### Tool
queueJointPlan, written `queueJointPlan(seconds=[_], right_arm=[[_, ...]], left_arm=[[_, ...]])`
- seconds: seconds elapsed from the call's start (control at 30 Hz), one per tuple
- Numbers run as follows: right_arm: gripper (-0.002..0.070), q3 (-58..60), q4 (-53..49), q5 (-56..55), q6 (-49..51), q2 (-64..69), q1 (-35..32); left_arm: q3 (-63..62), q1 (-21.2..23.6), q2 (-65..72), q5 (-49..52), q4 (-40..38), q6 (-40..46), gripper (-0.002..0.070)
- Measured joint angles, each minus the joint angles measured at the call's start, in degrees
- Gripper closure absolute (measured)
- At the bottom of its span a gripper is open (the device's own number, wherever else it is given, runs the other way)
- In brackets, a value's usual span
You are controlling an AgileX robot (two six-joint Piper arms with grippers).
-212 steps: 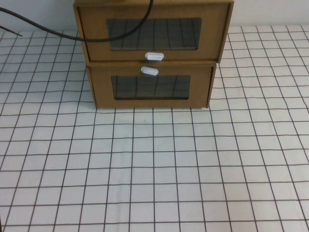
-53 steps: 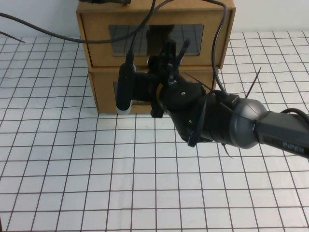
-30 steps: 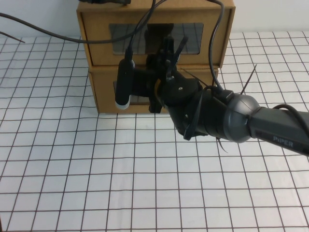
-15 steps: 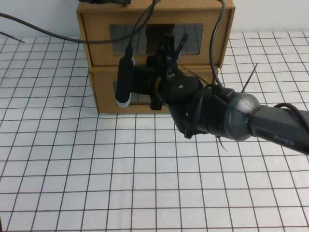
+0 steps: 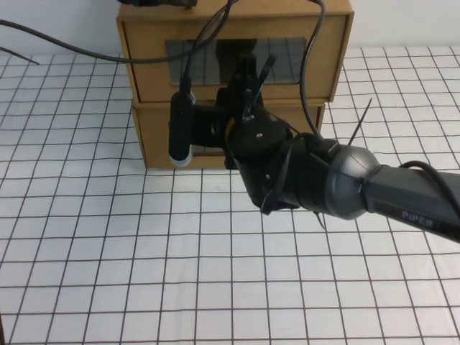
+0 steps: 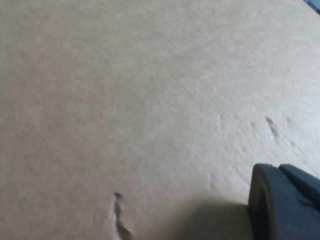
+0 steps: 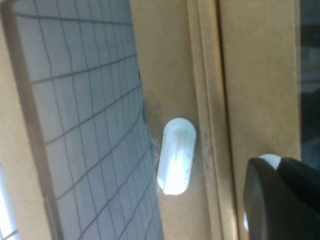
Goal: Open the shoe box
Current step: 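Pull the top drawer of the cardboard box fully open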
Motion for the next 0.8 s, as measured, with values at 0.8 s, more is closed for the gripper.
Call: queueJointPlan(seconds=[0.8], right_arm=[[0.0688,11.25,6.32,1.08,-3.37,-8.80,4.96]], left_arm=[[-0.35,0.09,0.68,-0.38,-1.33,-0.46,0.0680]])
